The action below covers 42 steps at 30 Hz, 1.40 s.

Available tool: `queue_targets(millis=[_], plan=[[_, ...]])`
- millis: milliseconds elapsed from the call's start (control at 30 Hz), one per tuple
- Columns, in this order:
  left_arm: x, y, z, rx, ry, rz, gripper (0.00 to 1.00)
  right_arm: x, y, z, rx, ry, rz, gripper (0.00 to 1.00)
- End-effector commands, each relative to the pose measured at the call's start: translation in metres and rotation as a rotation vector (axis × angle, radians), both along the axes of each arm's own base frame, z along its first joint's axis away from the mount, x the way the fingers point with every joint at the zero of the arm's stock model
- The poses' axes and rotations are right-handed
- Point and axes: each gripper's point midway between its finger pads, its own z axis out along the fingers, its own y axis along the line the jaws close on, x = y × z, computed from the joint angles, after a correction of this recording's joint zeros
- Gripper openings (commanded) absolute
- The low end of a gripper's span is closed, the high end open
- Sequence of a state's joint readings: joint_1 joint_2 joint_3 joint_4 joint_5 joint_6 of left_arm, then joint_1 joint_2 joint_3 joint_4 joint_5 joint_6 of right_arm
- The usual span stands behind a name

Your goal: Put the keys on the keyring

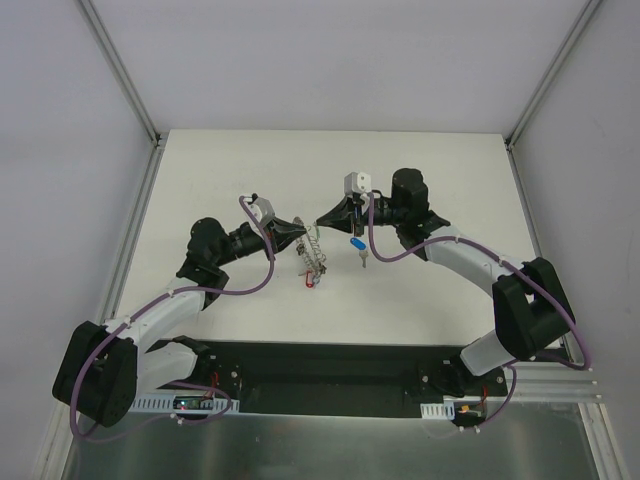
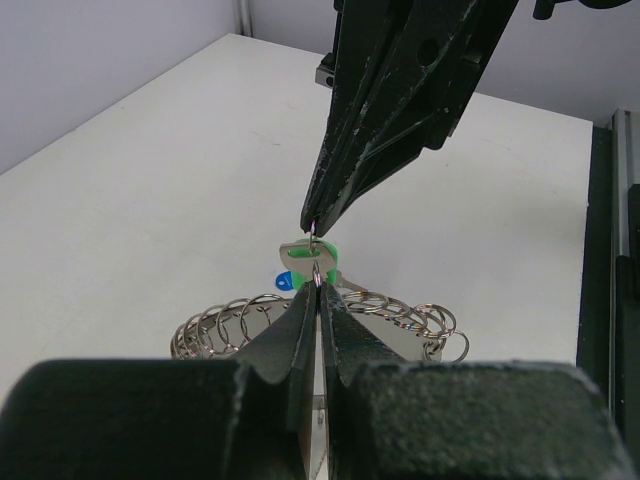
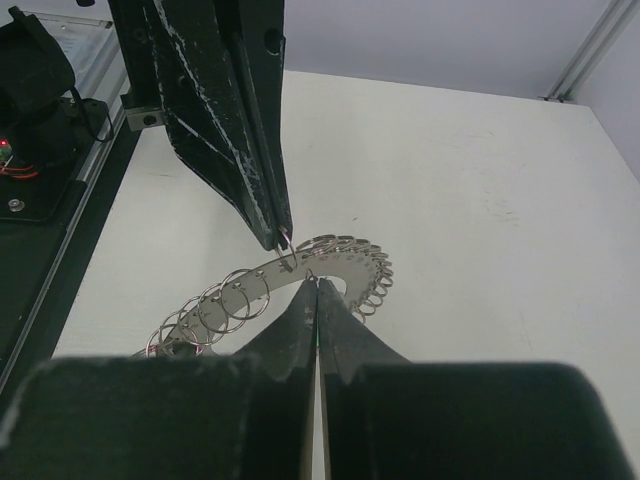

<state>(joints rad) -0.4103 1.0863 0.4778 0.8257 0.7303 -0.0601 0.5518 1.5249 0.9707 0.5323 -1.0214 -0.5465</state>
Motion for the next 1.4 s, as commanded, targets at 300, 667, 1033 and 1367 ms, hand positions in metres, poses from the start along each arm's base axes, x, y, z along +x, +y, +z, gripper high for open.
queue_targets(millis=[300,667,1033,1367], plan=[[-0.005,0.000,0.039,-0.056,-0.133,-0.032,0.00,-0.013,0.005,0.026,0.040,-0.100,0.091,0.01],[-0.006,0.001,0.041,-0.059,-0.139,-0.032,0.00,-0.015,0.006,0.027,0.041,-0.104,0.105,0.01],[-0.006,0.000,0.040,-0.059,-0.133,-0.034,0.00,-0.023,0.006,0.025,0.042,-0.114,0.144,0.01],[-0.019,-0.009,0.038,-0.054,-0.116,-0.149,0.00,-0.028,0.006,0.025,0.046,-0.136,0.160,0.01]])
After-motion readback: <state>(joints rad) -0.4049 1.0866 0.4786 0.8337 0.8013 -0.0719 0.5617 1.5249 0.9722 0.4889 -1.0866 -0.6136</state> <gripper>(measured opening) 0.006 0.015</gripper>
